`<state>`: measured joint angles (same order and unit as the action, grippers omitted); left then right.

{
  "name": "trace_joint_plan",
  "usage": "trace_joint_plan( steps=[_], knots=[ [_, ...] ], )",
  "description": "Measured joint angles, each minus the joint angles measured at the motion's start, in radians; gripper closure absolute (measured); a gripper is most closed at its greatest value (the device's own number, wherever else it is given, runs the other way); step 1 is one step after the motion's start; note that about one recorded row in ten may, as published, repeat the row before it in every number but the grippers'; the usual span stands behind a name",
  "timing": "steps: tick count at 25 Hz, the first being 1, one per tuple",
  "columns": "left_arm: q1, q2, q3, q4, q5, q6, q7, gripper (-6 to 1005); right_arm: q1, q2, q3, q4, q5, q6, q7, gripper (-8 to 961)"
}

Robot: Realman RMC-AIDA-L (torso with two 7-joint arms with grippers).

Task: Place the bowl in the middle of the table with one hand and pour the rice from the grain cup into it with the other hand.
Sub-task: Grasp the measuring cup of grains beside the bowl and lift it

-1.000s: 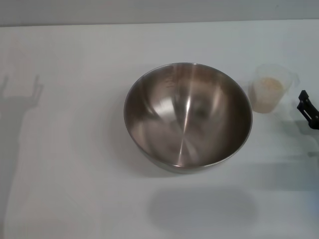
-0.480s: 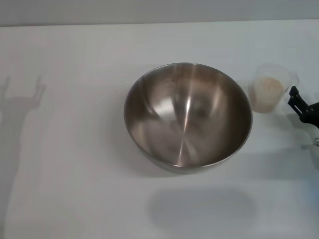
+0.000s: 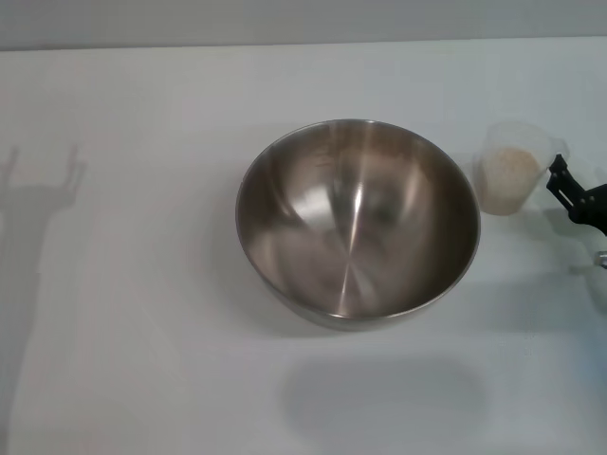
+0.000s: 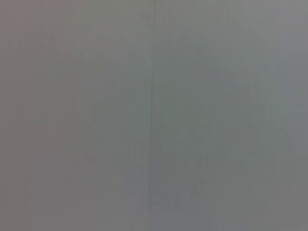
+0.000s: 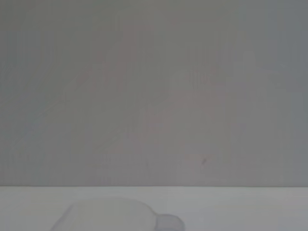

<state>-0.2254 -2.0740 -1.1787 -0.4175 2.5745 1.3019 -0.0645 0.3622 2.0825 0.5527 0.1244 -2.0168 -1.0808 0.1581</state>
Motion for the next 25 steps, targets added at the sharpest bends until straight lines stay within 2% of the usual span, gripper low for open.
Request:
trace_joint_plan(
  steps=[14,25],
  knots=[
    [0.005,0.0,0.019,0.003,0.001,0.0,-0.01,210,0.021,-0.001,0.0,-0.003,0.001,0.003,-0.005,120],
    [0.003,0.0,0.019,0.016,0.001,-0.001,-0.011,211,0.018,-0.001,-0.001,-0.003,0.001,-0.02,-0.005,161]
  ],
)
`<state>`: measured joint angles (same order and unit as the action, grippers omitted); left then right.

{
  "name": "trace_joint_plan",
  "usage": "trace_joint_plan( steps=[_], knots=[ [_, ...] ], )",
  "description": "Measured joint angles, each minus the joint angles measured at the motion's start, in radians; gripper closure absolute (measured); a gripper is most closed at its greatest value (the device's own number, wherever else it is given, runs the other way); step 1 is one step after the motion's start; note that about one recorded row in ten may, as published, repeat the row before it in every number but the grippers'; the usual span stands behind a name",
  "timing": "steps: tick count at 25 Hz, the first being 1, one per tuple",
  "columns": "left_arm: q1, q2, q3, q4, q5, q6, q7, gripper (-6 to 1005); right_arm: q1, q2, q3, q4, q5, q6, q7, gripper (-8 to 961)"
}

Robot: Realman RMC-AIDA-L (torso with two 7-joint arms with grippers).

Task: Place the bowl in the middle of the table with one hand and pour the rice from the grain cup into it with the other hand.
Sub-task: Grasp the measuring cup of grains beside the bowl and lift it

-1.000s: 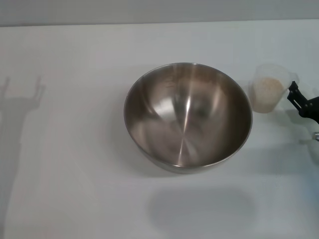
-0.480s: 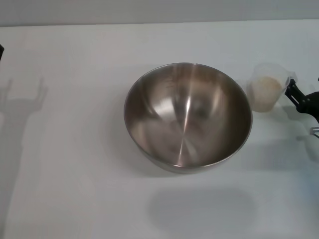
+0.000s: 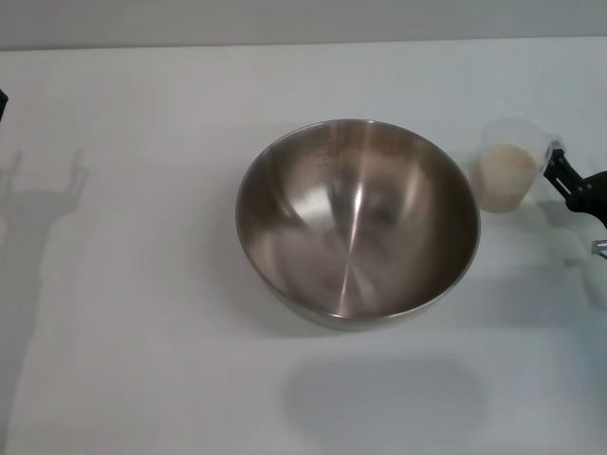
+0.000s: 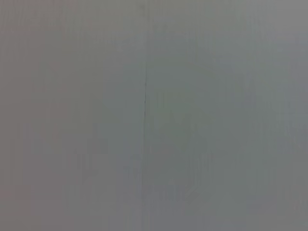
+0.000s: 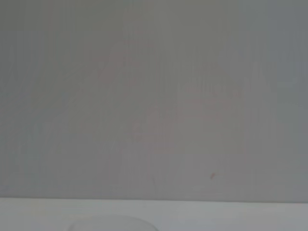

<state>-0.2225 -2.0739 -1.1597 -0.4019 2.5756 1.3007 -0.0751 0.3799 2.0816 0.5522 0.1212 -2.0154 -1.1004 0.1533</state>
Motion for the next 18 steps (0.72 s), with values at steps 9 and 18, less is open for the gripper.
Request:
trace_joint_plan(
  steps=[9,18],
  knots=[
    [-0.004,0.0,0.001,0.016,0.0,0.0,0.0,211,-0.002,0.0,0.0,0.001,0.0,-0.018,0.0,194],
    [-0.006,0.0,0.002,0.025,0.0,0.0,0.0,211,0.005,0.002,0.0,0.002,0.0,-0.005,0.002,427]
  ],
)
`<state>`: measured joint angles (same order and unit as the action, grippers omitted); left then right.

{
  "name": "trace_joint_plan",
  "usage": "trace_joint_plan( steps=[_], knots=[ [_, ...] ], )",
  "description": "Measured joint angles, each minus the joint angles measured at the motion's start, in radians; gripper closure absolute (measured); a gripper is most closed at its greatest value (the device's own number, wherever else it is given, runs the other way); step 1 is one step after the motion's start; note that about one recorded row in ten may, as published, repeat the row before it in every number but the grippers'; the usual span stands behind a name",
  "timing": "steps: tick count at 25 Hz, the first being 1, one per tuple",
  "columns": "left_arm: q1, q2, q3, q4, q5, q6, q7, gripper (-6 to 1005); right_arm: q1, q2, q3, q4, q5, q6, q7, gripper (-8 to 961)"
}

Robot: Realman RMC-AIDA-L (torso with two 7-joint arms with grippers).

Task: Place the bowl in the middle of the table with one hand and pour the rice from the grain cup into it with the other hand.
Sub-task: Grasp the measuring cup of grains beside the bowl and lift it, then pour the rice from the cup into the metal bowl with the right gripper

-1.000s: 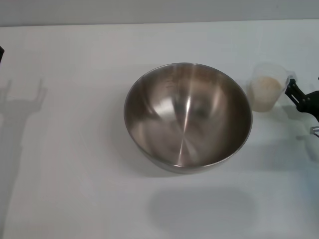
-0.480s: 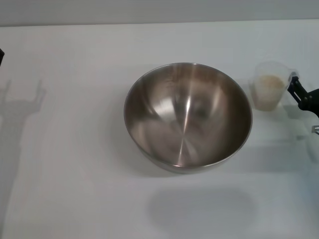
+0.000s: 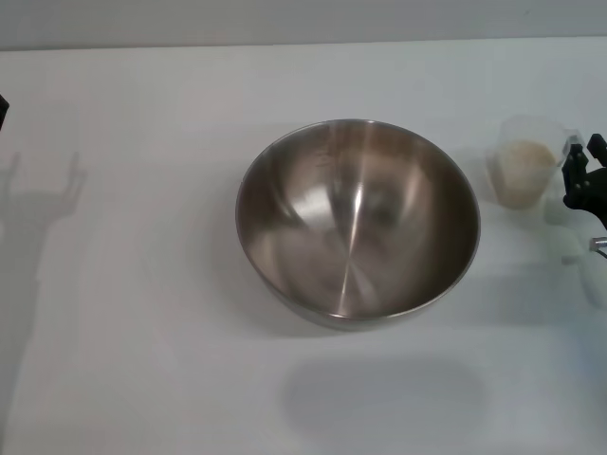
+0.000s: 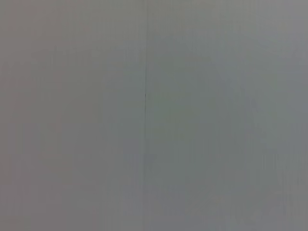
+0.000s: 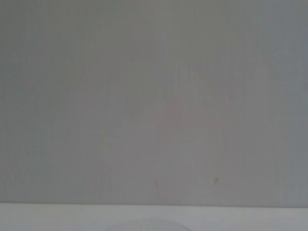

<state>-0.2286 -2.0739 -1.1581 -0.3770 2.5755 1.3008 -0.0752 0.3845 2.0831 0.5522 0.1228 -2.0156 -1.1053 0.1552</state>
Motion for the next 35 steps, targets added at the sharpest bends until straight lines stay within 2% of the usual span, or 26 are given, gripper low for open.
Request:
trace_joint_plan(
  steps=[7,12,21,23,27,32,34,35],
  knots=[
    [0.0,0.0,0.0,0.0,0.0,0.0,0.0,212,-0.004,0.0,0.0,-0.002,-0.001,-0.002,-0.009,735],
    [0.0,0.0,0.0,0.0,0.0,0.0,0.0,212,-0.029,0.004,0.001,0.01,0.0,-0.067,-0.076,926],
    [0.002,0.0,0.0,0.0,0.0,0.0,0.0,212,-0.099,0.004,-0.007,0.068,0.01,-0.298,-0.17,940],
    [0.004,0.0,0.0,0.0,0.0,0.0,0.0,212,-0.105,0.002,-0.013,0.078,-0.005,-0.374,-0.192,942],
    [0.005,0.0,0.0,0.0,0.0,0.0,0.0,212,-0.093,0.003,-0.014,0.084,-0.038,-0.417,-0.239,941],
    [0.011,0.0,0.0,0.005,0.0,0.0,0.0,212,-0.074,0.003,-0.014,0.139,-0.123,-0.433,-0.453,940],
    [0.011,0.0,0.0,0.009,0.0,0.0,0.0,212,-0.073,0.003,-0.014,0.198,-0.173,-0.434,-0.63,939],
    [0.011,0.0,0.0,0.011,-0.001,0.0,0.0,213,-0.073,0.003,-0.014,0.198,-0.173,-0.434,-0.63,939]
  ],
)
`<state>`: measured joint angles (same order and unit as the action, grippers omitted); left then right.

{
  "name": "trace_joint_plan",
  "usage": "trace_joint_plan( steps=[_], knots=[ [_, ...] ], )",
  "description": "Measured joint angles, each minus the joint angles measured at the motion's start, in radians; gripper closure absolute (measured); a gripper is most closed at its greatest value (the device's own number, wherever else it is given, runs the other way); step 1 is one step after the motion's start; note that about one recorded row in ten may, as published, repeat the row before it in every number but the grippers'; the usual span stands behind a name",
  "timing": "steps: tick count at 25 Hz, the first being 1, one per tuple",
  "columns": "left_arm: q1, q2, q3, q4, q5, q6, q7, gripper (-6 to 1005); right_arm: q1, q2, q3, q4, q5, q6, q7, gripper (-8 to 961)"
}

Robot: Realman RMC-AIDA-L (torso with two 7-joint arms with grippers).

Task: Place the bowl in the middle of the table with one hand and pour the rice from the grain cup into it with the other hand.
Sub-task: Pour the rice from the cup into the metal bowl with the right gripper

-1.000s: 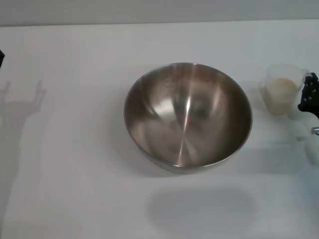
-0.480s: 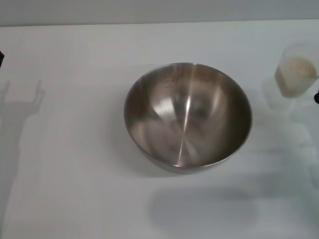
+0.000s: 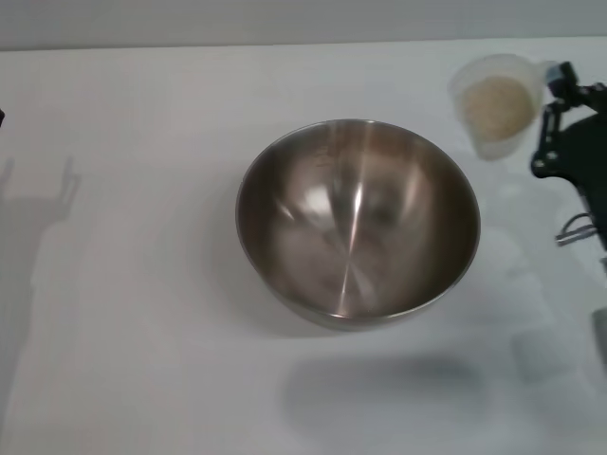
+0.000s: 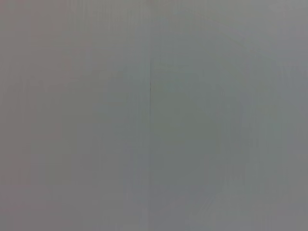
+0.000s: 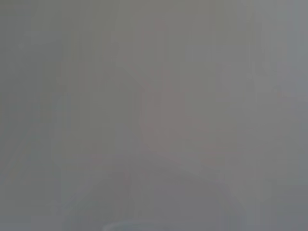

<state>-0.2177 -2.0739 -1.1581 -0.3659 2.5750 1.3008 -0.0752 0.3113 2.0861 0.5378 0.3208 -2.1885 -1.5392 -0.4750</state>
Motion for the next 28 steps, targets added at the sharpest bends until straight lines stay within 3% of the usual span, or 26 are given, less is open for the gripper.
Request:
trace_joint_plan(
  steps=[3,5,6,7,8,14,28],
  knots=[
    [-0.003,0.0,0.0,0.002,0.0,0.0,0.0,213,-0.007,0.001,0.0,0.07,-0.084,0.01,-0.279,940],
    [-0.003,0.0,0.0,0.002,0.0,0.0,0.0,213,-0.009,0.002,0.0,0.084,-0.105,0.016,-0.362,941],
    [-0.005,-0.001,0.0,0.002,0.0,0.0,0.0,213,-0.013,0.003,-0.009,0.112,-0.139,0.033,-0.544,942],
    [-0.005,-0.001,0.0,0.002,0.0,0.0,0.0,213,-0.013,0.003,-0.009,0.112,-0.139,0.033,-0.544,942],
    [-0.005,-0.001,0.001,0.002,-0.001,0.0,0.0,213,-0.018,0.003,-0.031,0.133,-0.15,0.045,-0.68,942],
    [-0.006,-0.002,0.002,0.002,-0.001,-0.003,0.0,213,-0.025,0.003,-0.095,0.173,-0.151,0.048,-0.981,941],
    [-0.003,-0.003,0.002,0.002,-0.001,-0.003,0.0,212,-0.012,0.003,-0.152,0.173,-0.16,0.094,-1.422,940]
  ],
)
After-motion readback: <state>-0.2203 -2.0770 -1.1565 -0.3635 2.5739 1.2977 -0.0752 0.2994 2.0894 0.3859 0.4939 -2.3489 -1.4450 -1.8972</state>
